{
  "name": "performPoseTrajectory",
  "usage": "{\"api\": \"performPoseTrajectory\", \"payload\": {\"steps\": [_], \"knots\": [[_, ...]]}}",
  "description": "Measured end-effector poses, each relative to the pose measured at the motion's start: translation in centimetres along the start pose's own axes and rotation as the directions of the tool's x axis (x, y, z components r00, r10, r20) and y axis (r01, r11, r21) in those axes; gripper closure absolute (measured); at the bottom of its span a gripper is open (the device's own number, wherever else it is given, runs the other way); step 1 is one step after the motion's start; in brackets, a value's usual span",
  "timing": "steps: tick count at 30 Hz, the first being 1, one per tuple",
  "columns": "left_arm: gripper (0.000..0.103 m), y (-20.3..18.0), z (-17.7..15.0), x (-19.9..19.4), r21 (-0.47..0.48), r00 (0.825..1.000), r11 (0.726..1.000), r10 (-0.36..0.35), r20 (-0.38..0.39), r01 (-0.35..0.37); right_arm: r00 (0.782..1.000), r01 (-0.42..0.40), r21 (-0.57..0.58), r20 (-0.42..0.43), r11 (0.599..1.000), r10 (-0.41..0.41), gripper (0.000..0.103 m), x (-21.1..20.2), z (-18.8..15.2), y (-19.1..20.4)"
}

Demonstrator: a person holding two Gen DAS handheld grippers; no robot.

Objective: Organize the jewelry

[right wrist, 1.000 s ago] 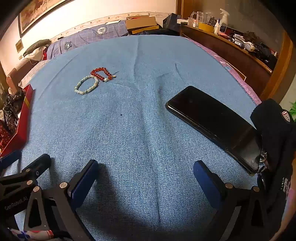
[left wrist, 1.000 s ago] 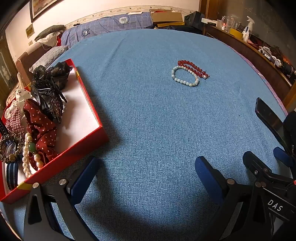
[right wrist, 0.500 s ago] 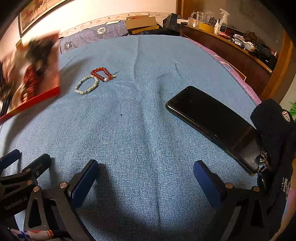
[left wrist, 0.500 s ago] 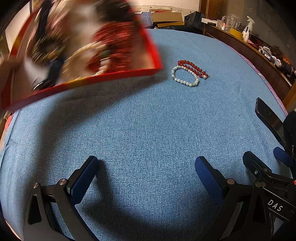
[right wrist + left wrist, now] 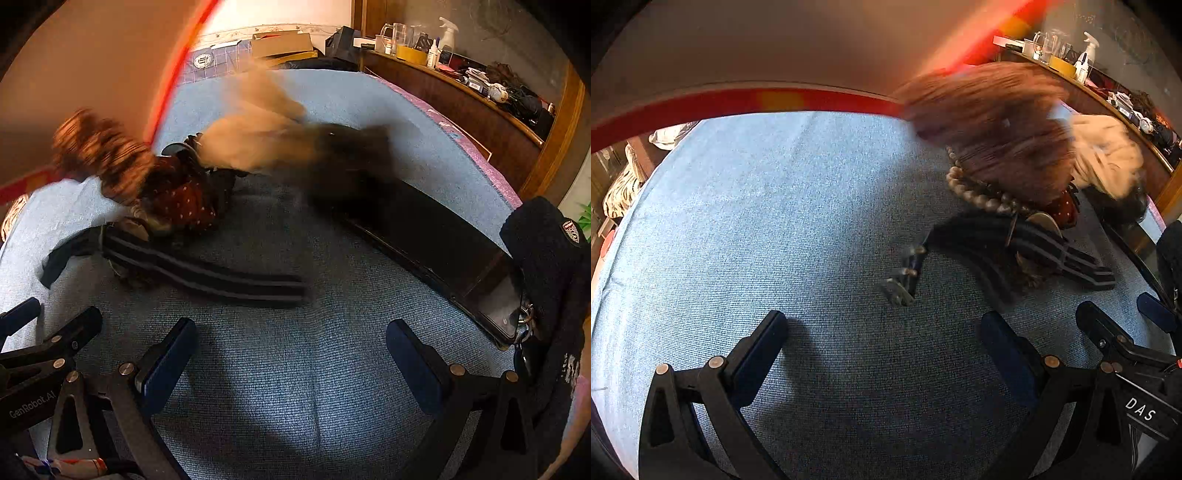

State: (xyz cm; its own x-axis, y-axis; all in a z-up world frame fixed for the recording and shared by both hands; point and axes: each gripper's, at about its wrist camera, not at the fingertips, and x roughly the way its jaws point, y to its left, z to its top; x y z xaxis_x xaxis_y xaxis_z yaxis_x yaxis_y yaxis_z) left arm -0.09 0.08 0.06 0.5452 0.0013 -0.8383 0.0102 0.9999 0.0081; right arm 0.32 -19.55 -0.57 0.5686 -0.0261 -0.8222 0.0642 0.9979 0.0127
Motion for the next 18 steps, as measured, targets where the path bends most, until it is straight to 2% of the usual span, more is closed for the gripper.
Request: {"api": "performPoseTrajectory", "payload": {"steps": [18], "knots": [[0.000, -0.41, 0.47, -0.44, 0.000, 1.000, 1.000, 0.000, 0.000, 0.000, 1.000, 0.000, 0.000, 0.000, 1.000, 0.000, 0.000, -0.13, -0.05, 0.09]]}}
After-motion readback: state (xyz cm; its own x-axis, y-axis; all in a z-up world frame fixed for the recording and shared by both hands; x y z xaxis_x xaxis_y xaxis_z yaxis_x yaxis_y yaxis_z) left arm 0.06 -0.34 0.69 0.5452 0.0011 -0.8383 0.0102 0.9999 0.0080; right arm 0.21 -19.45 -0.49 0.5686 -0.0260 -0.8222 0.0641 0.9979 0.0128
